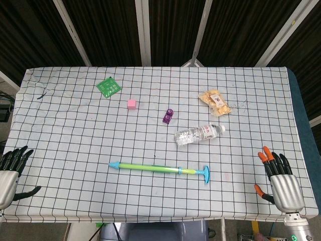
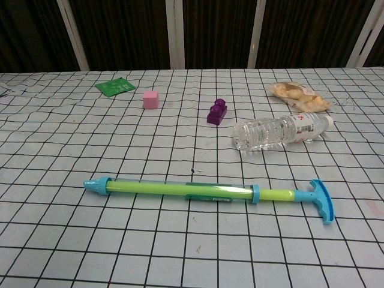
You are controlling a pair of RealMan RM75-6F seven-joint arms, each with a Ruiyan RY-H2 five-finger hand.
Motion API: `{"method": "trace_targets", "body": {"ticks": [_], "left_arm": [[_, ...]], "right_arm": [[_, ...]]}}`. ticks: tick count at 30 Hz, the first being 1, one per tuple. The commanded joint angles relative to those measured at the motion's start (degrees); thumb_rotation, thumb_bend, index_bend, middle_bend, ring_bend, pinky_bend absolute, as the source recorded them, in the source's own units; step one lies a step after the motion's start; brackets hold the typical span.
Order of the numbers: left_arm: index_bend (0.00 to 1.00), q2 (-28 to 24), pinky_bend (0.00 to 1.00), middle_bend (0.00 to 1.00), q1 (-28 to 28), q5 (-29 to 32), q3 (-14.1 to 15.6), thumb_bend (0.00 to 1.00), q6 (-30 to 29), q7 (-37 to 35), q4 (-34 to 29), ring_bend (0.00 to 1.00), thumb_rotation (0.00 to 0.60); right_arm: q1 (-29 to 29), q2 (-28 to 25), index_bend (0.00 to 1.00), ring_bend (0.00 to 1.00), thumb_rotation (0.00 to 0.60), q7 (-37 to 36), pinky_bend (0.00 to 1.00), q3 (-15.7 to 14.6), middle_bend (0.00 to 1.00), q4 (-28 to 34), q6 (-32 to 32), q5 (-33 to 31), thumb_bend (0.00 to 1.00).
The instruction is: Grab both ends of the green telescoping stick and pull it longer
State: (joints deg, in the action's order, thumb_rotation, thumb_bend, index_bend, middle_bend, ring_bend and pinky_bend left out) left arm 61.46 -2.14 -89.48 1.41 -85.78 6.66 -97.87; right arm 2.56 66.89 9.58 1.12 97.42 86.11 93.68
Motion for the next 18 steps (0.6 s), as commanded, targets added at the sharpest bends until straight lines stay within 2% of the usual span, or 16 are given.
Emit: {"method": "trace_targets", "body": {"ticks": [1, 5, 10, 18], "left_arm": [[0.0, 0.01, 0.0, 0.0, -0.06, -0.14, 0.01, 0.09, 0.02, 0.18, 0.04, 0.0, 0.6], [0.0, 0.02, 0.0, 0.0, -0.05, -0.22, 0.11, 0.09, 0.08, 0.05, 0.18, 0.0, 0.6], [0.0, -0.06, 0.0, 0.0, -0.2, -0.29, 0.19, 0.08, 0.4, -0.13, 0.2, 0.0, 0.6], [0.0, -0.33, 0.0, 0.0, -0.34, -0.26, 0.39, 0.09, 0.9, -0.71, 0.34, 0.0, 0.6]], "right_arm": [[2.9, 2.14, 0.31, 0.0, 0.6, 3.0, 0.0, 1.63, 0.0, 1.9, -3.57, -0.88, 0.28], [5.56, 5.26, 0.39, 0.0, 0.6, 6.26, 0.0, 2.73, 0.04, 3.35, -7.83, -3.09, 0.28], [8.82, 11.46, 0.39, 0.0, 0.6, 12.18, 0.0, 3.56, 0.05, 3.96, -13.14, -6.38, 0.28], [11.74, 21.22, 0.39, 0.0, 0.6, 21.98, 0.0, 3.81, 0.05, 1.8, -16.89, -11.21, 0.29]]}}
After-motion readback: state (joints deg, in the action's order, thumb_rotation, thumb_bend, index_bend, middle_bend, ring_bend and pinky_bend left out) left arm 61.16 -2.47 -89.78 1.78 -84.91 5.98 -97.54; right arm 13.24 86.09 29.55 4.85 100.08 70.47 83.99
